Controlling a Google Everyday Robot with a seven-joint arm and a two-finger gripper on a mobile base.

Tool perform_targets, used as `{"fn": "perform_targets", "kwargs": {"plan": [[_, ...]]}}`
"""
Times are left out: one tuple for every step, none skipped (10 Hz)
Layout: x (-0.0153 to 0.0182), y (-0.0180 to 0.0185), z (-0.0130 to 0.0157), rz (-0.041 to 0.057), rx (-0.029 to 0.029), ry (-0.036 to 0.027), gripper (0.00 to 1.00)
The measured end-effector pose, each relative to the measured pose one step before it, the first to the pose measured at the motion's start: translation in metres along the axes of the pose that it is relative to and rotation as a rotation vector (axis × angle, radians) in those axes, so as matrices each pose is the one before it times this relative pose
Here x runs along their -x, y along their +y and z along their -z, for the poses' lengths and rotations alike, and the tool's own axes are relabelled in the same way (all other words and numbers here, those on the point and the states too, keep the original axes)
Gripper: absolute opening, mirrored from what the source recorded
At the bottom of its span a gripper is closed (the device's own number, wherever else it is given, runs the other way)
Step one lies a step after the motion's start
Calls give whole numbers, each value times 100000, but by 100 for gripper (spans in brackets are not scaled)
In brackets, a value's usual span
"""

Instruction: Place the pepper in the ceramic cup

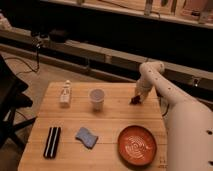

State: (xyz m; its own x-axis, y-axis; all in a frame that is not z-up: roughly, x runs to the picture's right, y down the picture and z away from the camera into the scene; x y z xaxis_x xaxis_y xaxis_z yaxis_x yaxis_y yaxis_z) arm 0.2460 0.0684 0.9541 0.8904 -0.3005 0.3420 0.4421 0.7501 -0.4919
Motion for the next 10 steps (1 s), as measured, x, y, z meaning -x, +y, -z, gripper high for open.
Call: {"fn": "perform_targets", "kwargs": {"plan": [[88, 200, -316, 423, 457, -969, 3], [49, 230, -319, 516, 412, -835, 0], [50, 74, -92, 191, 174, -245, 0], [14, 25, 8, -11, 97, -40, 0], [40, -56, 49, 90, -64, 5, 0], [9, -7, -2, 12, -4, -10, 0], [35, 11, 56, 141, 19, 60, 0], [263, -144, 354, 1082, -1063, 471, 0], [251, -396, 1292, 1126, -3496, 830, 0], [88, -258, 1879, 738, -3439, 1194, 0]]}}
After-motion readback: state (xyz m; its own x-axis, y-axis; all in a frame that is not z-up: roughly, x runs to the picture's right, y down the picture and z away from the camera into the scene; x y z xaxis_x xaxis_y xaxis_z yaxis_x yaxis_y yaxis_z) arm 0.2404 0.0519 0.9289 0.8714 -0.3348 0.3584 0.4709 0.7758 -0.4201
